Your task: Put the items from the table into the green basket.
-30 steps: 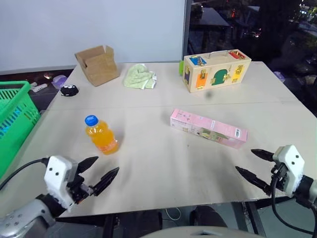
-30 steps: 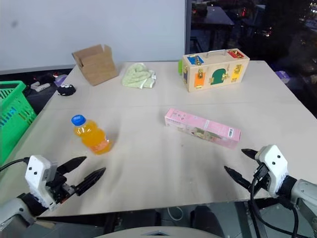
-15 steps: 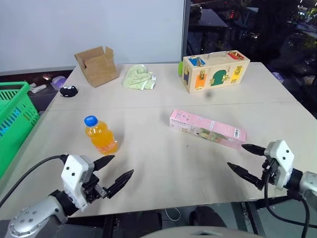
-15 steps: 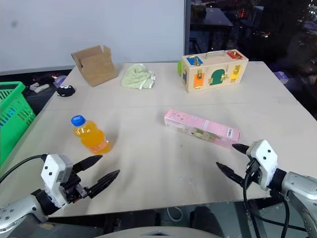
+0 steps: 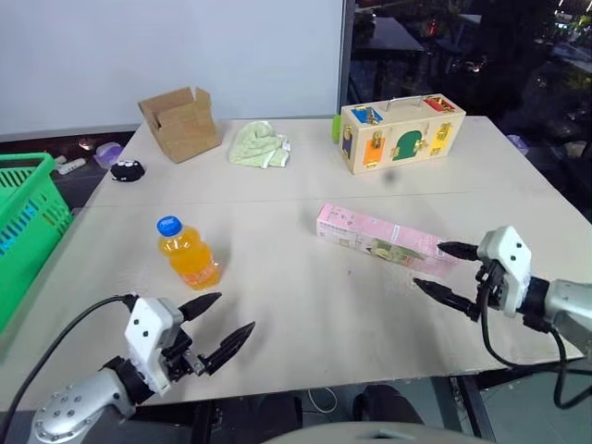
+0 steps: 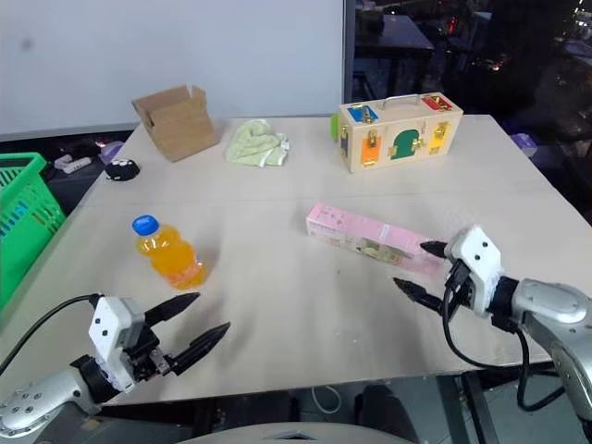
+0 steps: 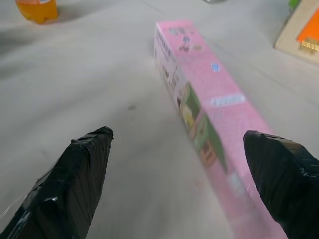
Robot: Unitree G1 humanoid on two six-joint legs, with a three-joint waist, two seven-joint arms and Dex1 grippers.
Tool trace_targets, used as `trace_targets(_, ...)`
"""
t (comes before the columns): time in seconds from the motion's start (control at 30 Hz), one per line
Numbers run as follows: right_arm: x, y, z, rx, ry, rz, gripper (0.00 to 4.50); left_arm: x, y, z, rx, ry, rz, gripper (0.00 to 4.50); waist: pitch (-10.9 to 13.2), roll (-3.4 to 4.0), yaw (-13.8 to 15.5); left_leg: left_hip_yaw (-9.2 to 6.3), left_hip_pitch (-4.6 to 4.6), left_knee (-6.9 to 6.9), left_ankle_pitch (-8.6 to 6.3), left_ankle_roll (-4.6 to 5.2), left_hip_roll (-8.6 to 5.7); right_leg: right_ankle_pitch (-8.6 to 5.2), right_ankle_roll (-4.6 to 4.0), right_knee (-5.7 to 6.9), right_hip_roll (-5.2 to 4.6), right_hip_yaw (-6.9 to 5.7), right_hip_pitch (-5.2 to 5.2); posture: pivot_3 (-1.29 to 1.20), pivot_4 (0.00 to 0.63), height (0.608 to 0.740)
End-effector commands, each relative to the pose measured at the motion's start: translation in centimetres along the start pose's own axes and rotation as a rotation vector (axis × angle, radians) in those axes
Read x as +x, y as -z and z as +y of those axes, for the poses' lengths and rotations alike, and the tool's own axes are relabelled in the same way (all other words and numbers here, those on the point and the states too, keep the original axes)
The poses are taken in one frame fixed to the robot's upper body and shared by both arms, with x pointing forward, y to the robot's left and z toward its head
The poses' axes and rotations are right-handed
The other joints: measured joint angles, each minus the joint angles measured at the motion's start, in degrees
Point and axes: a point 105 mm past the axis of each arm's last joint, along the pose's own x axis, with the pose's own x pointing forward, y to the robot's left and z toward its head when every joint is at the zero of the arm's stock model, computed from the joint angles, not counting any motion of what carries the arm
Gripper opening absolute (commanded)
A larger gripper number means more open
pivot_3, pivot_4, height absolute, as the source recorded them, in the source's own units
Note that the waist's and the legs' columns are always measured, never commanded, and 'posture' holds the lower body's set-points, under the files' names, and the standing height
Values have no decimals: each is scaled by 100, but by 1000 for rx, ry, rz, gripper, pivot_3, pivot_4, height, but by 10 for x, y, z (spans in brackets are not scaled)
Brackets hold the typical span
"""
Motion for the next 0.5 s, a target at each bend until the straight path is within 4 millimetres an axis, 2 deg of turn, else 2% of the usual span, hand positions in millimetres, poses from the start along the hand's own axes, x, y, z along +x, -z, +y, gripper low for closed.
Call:
trace_targets(0.03, 8, -7, -16, -97, 25, 91, 4500, 3, -9, -6, 31, 23, -37, 4446, 6, 11, 1, 2, 0, 0, 0, 0, 0, 0, 0, 0, 0, 1, 0, 34, 0, 740)
trace_targets(0.1, 15, -10, -30, -117, 34, 140, 4500, 4, -9, -8, 36, 33, -44, 4446, 3, 18, -2, 9, 1, 1, 0, 0, -1, 1, 0, 0, -1, 8, -2, 39, 0, 740)
trace_targets(0.27, 32, -14, -51, -129, -15, 212, 4500, 6, -7, -12, 50, 61, -51, 4446, 0, 15, 1, 8, 1, 0, 0, 0, -1, 7, -11, 0, 0, 7, -2, 65, 0, 740)
trace_targets(0.5, 41, -8, -68, -113, -107, 347, 4500, 12, -21, -19, 45, 55, -94, 4446, 3, 23, 128, 3, -6, -2, 0, 1, -1, 14, -22, 0, 0, 2, -6, 95, 0, 740)
